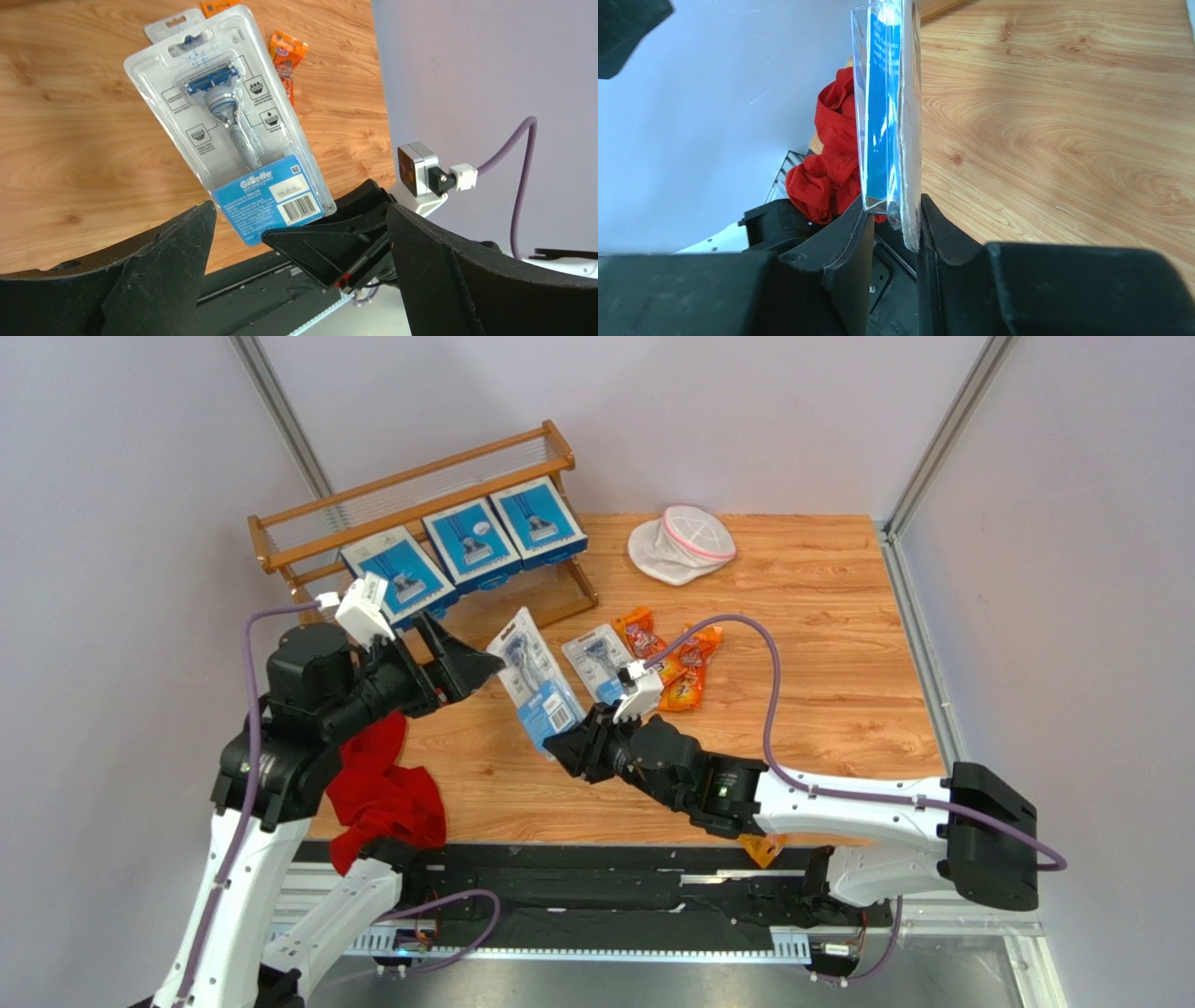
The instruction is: Place and organize the shaving razors onto the shelf
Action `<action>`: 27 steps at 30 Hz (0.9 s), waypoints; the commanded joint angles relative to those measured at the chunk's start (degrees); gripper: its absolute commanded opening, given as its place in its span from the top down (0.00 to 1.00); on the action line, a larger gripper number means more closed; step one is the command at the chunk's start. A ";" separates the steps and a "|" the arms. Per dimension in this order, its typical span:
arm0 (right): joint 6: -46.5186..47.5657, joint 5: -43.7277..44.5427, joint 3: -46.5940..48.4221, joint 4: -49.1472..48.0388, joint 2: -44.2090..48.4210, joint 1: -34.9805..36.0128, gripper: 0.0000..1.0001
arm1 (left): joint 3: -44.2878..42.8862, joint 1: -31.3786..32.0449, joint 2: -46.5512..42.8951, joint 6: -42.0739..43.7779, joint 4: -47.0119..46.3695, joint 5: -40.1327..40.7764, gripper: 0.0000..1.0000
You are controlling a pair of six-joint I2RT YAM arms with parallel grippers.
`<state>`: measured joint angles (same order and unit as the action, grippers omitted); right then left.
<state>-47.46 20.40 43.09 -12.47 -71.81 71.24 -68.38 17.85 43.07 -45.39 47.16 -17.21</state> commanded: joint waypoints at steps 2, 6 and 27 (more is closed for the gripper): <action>1.76 -3.44 6.56 -0.80 -1.05 -1.54 1.00 | -7.29 -0.18 0.35 7.15 9.26 5.61 0.01; 2.20 -8.26 11.03 -0.63 -2.02 -3.21 1.00 | -10.98 -0.18 0.35 8.47 13.47 8.50 0.01; -14.67 -37.72 39.06 -9.51 -22.22 -22.64 1.00 | -4.41 -0.18 -4.66 3.21 21.75 21.70 0.01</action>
<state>-58.59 -12.21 74.54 -17.41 -91.53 49.69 -76.86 17.85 36.91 -40.05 67.92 3.81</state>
